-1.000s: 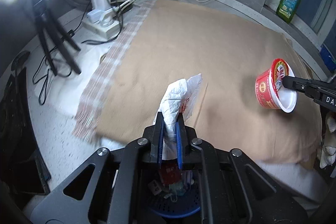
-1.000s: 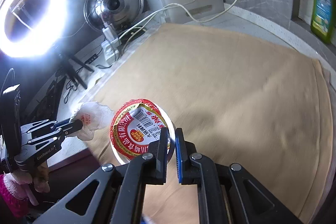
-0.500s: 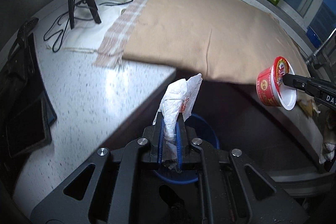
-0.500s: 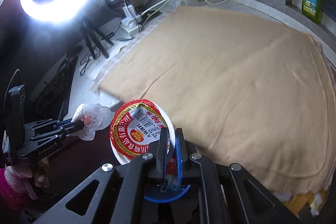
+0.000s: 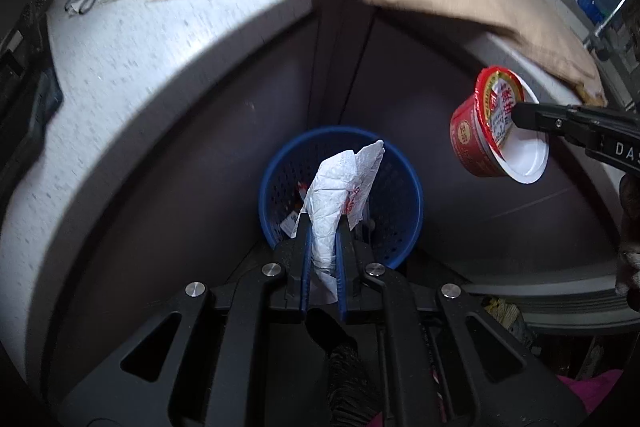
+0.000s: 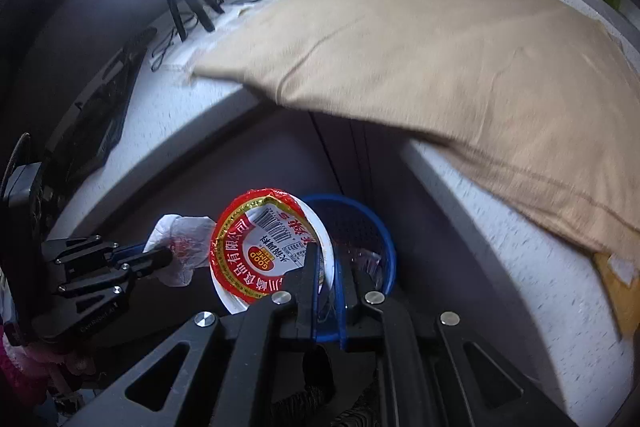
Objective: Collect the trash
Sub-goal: 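Carry the yogurt cup and tissue down over the blue basket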
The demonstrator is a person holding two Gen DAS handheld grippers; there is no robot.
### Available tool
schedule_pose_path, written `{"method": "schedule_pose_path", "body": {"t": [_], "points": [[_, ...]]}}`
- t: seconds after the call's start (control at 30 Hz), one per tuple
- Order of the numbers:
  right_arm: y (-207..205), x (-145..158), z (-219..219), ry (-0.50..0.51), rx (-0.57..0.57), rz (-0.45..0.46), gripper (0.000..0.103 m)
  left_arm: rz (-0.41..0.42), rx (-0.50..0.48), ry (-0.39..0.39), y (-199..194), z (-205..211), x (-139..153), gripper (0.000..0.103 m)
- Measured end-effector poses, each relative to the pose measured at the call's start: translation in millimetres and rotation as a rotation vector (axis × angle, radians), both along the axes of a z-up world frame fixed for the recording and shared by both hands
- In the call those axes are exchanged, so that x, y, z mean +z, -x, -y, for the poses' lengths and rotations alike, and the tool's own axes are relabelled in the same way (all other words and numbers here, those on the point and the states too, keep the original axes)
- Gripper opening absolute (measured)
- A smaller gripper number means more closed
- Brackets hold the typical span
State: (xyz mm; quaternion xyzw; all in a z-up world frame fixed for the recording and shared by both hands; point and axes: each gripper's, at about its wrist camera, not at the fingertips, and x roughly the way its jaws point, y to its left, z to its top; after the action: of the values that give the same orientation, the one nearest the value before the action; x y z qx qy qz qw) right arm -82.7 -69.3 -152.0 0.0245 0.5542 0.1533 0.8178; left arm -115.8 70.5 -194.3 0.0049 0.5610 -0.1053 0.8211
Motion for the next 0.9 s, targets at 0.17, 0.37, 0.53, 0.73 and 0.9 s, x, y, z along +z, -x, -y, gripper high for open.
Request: {"method": "schedule_pose_path", "body": {"t": [0.17,0.37,0.53,0.73,0.9], "points": [[7.2,-23.8,-3.7,0.032,0.011,-0.037,0.005,-0.057,-0.015,-0.014,5.1,13.2,-29.1,0.008],[9.2,-49.0,-6.4,0.065,0.020,-0.070,0.005,-0.112,0.001,-0.028,0.1,22.7,-59.9,0.008],[7.2,-67.7,-11.5,0.092,0.029,-0.083,0.005,-0.153,0.030,-0.025,-6.7,19.8,-79.1,0.008],[1.2,-86.0,-16.8,0.122,0.035,-0.093,0.005,-0.174,0.054,-0.037,-11.7,20.8,-91.8,0.008],[-2.2,-99.4,-21.2,0.147,0.041,-0.102,0.005,-0.181,0.064,-0.047,-16.8,20.5,-97.8,0.008]]}}
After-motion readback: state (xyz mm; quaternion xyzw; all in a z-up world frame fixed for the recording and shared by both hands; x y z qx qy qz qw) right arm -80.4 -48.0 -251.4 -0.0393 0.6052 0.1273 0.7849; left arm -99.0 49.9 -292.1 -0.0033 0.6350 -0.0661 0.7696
